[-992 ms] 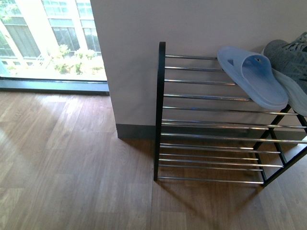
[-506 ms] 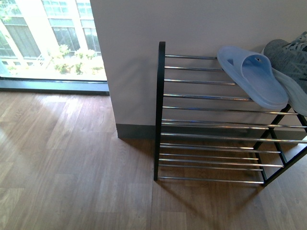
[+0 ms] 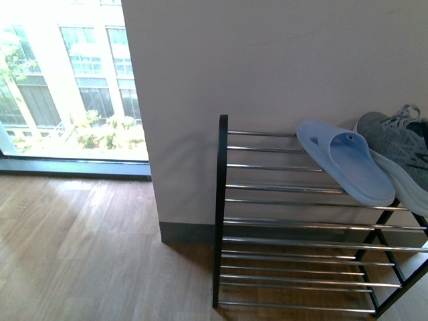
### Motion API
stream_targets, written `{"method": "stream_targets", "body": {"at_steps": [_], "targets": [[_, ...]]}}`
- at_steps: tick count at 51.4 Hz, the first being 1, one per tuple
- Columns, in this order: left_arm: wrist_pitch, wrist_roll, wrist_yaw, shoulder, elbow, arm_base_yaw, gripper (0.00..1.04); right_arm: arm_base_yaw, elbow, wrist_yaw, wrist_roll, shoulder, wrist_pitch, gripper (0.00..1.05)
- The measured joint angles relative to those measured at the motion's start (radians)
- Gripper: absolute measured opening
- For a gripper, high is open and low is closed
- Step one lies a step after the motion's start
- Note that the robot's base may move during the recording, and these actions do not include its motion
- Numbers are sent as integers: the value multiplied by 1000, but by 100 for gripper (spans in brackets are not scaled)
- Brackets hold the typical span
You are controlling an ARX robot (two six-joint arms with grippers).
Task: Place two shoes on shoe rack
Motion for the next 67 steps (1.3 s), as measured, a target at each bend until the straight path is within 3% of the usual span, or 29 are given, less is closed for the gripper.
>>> {"method": "stream_targets", "body": {"at_steps": [12,16,22,67], "targets": [[0,0,0,0,0,0,2,57,-58,55,0,-123,-65,2],[0,0,0,0,0,0,2,110,-71,134,1,-161,-92,2],[0,0,0,0,0,0,2,157,-85,146,0,-211,-123,2],[0,0,0,0,0,0,2,160,-121,157,1,-523,-371,2]]}}
